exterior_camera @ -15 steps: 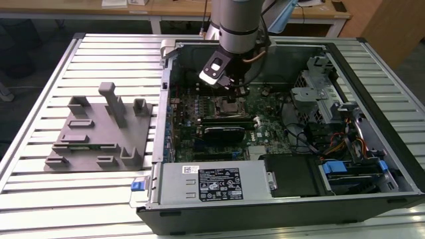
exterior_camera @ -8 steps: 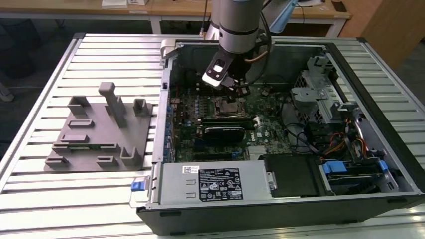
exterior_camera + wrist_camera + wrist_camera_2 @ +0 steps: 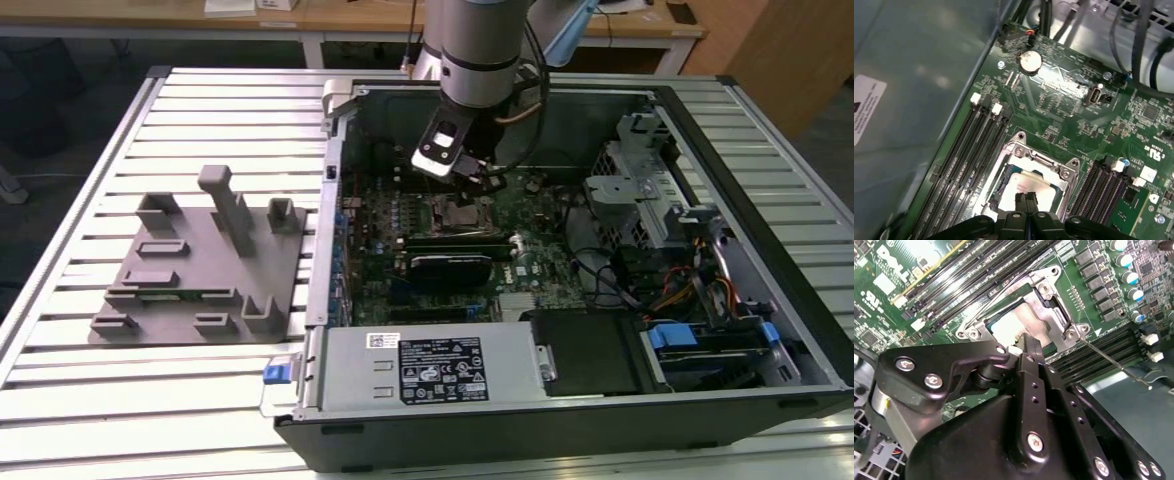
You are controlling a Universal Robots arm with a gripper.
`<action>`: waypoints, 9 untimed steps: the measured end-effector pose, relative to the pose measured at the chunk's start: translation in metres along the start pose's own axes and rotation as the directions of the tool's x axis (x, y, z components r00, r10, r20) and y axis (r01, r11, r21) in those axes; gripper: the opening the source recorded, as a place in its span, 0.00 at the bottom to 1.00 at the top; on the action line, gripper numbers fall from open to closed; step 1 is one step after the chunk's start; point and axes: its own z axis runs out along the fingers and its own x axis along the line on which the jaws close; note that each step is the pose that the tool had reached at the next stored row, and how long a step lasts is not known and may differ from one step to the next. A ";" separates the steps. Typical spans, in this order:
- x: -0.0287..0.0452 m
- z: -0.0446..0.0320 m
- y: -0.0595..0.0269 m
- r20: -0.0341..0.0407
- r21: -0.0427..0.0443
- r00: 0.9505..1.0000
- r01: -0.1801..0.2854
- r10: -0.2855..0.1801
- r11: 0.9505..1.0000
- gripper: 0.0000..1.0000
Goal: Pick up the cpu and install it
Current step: 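Close the cpu cover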
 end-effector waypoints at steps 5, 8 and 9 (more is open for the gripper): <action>0.0000 0.0000 0.0000 -0.002 0.000 0.999 0.035 -0.035 0.999 0.11; 0.0000 0.0000 0.0000 -0.003 0.000 0.998 0.055 -0.055 0.998 0.11; 0.0000 0.0000 0.0000 -0.003 0.000 0.998 0.063 -0.063 0.998 0.11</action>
